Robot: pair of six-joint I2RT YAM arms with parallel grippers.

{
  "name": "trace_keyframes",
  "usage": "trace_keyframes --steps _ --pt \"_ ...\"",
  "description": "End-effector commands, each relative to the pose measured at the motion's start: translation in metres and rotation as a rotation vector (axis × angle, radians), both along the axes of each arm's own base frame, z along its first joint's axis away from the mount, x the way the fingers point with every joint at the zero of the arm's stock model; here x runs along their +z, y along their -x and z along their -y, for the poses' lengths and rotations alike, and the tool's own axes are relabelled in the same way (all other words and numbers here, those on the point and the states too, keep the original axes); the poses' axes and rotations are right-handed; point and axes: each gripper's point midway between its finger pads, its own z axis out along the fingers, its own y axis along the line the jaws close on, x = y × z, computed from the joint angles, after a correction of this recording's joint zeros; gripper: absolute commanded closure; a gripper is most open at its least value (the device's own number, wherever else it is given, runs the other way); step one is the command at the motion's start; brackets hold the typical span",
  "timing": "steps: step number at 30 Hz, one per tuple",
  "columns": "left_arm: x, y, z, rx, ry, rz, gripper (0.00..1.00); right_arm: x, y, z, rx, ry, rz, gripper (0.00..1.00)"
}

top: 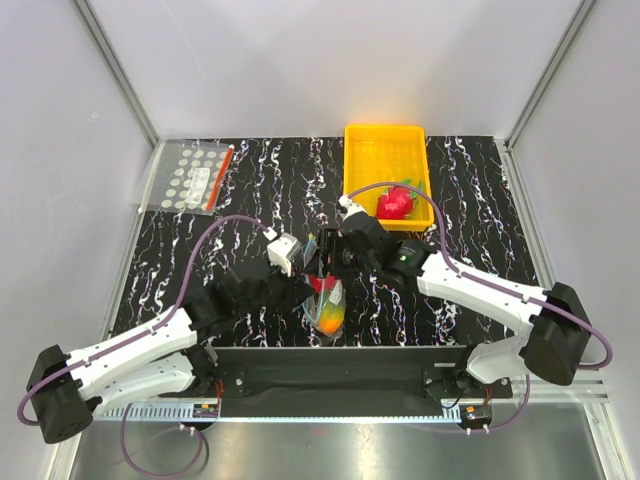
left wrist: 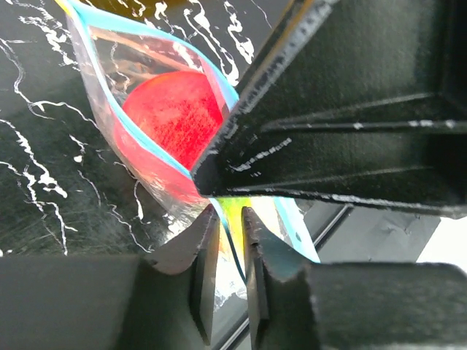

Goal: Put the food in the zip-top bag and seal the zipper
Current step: Adjust the zipper food storage bag at the center of the board, then zip the zipper food storage bag at the center of the board.

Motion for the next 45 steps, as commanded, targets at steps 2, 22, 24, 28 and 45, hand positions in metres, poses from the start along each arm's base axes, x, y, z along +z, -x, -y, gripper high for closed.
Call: trace_keyframes --steps 2,22,24,28,45 --pt "0.023 0.002 0.012 -0.052 0.096 0.08 0.74 0.005 -0.001 -0.003 0.004 0.029 -0.001 0.37" --pt "0.02 -0.009 0.005 -0.002 0.004 0.104 0.78 0.053 -0.016 0.031 0.002 0.185 0.184 0.34" --pt "0.018 -0.011 0.003 0.012 -0.005 0.101 0.79 0.057 -0.018 0.03 0.022 0.169 0.197 0.33" --pt "0.019 -0.017 -0.004 0.044 -0.035 0.122 0.8 0.064 -0.027 0.034 0.074 0.146 0.246 0.35" --pt "0.026 -0.111 -0.04 0.296 -0.153 0.372 0.8 0.035 -0.08 0.064 0.296 0.122 0.506 0.58"
